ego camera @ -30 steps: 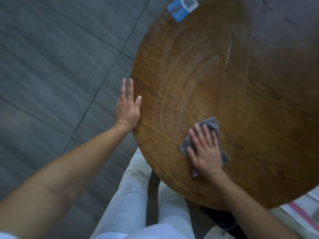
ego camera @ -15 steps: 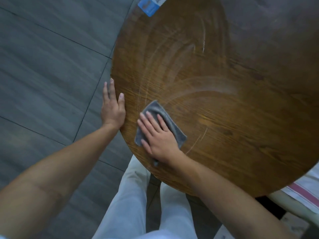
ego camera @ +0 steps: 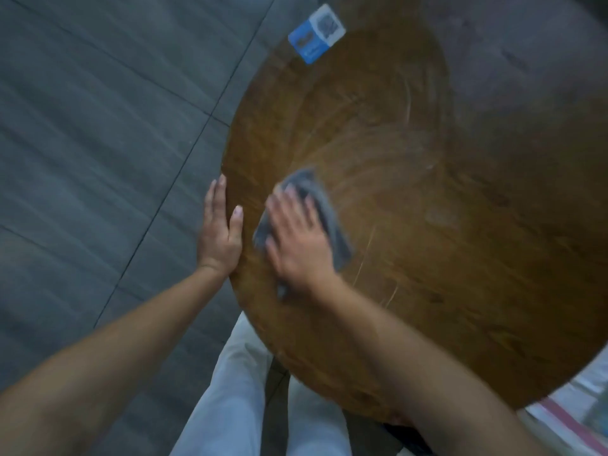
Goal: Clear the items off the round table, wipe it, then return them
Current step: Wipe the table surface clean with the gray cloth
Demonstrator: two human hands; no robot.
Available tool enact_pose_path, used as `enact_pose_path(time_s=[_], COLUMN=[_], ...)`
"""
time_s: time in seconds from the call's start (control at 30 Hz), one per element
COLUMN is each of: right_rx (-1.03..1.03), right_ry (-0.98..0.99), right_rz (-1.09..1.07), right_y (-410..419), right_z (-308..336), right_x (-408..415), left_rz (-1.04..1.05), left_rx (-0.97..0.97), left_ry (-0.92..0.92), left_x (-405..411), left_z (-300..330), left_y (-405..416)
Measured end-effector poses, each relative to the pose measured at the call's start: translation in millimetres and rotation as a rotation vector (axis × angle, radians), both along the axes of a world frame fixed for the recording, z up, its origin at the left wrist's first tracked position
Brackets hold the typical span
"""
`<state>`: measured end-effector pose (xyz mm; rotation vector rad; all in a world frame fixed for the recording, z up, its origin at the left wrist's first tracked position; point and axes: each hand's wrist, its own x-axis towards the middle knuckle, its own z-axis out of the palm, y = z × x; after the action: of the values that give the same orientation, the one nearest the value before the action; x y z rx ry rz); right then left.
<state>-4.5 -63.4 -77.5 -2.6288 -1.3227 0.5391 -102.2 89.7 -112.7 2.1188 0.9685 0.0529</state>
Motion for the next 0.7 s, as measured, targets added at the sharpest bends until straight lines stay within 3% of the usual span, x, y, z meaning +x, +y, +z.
enact_pose_path(time_s=[0.07,0.13,0.2,0.3,0.37,0.43,0.6,0.7], right_rx=[0.008,0.05,0.012,-0.075,-0.084,-0.045,0.048,0.019], right_ry=[0.007,0.012,-0.035,-0.151,-0.11,-0.104,0.019,0.053], right_rz=[0.255,0.324,0.056,-0.565,-0.758,-0.645,0.16,0.282], right_y=[-27.1,-43.0,-45.2,-30.6,-8.6,15.7,2.5,-50.6], right_z=[-2.2,-8.3,-12.7,-12.6,-9.3,-8.9,-5.8,-2.1], right_x=[-10.4,36.5,101.7,209.0,236.9,211.5,23.3,-42.3], left_rz=[0.009,0.025,0.033,0.032,0.033,0.035,0.028,0.026], left_rx=[-0.028,-0.038,-0.03,-0.015,-0.011,-0.013,-0.039,-0.04], left_ry=[-0.032,-0.012,0.007,0.007,0.003,0.007,-0.02,-0.014], left_x=[0.7,1.4,1.3,1.3,0.0,-0.2,-2.6,-1.0], left_z=[-0.2,0.6,0.2,-2.2,-2.8,-3.2,-5.1,-3.4], left_y=[0.6,-0.4,-0.6,-0.4,-0.9,-0.8,1.8,1.1])
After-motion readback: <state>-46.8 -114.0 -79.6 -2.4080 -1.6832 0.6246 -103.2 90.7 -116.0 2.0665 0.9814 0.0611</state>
